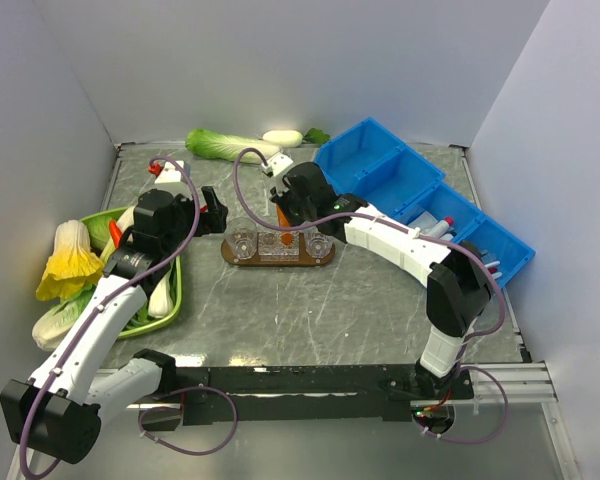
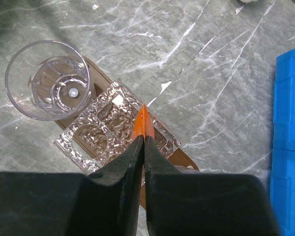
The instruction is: Prepare toiletry sets of a toothbrush and toothpaste on the tray
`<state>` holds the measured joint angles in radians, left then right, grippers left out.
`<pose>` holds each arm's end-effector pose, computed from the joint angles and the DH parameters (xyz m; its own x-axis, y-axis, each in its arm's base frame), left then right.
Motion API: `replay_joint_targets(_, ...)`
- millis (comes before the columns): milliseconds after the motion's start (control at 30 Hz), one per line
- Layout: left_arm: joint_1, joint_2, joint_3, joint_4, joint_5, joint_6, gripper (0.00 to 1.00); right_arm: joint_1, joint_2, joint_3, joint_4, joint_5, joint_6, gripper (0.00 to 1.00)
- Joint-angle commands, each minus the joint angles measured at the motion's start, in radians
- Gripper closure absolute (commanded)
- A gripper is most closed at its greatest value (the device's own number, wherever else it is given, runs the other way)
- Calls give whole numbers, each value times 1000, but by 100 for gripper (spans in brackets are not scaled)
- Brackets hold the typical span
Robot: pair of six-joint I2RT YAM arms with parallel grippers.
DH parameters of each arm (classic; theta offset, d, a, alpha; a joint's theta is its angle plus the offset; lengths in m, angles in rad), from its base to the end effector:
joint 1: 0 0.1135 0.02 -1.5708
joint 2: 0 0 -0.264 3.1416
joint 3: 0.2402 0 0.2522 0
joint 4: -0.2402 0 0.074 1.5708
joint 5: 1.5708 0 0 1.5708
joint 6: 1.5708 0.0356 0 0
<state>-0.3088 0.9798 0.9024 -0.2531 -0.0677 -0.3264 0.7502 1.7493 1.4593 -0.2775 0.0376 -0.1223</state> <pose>0.2154 -0.0662 0.3381 -0.3705 -0.2176 -0.9030 0.1304 0.9504 -0.2825 0.3017 0.2793 0.3019 -0.3100 -0.4556 -0.8345 -0.7012 0.7023 -0.1229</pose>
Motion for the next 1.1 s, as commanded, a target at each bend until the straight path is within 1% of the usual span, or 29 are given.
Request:
replay_joint_targets(0,2,2,20,29,12,7,3,5,-11,23,31,18,-8,81)
replay_joint_targets(100,2,2,20,29,12,7,3,6,-14,21,31,18,-7,74)
replay_joint_targets(333,2,2,20,29,12,7,3,5,-22,19,31,18,-4,66)
replay_joint_targets(433,0,2,20,29,11,7,3,5,-27,19,31,21,-2,58)
replay_joint_targets(533,2,-1,21,28,8,7,3,5,-34,22,28,19,6,46)
replay_joint_targets(567,2,-1,21,26,6,7,3,3,-37,27,21,15,7,39)
replay_joint_targets(633,2,0,23,25,3,7,3,3,-53,26,24,5,13,33)
replay_joint_targets(667,2,-3,23,23,0,7,3,5,-59,23,29,4,15,28)
replay_joint_targets(733,2,-6,26,20,-7,7,3,0,-80,19,29,1,21,23)
replay_joint_targets(933,2,-9,20,26,-29,6,3,-18,-169,10,-12,-22,41,18)
replay_joint_targets(1067,2,-24,7,41,-46,6,3,-60,-296,-25,-54,-30,56,17)
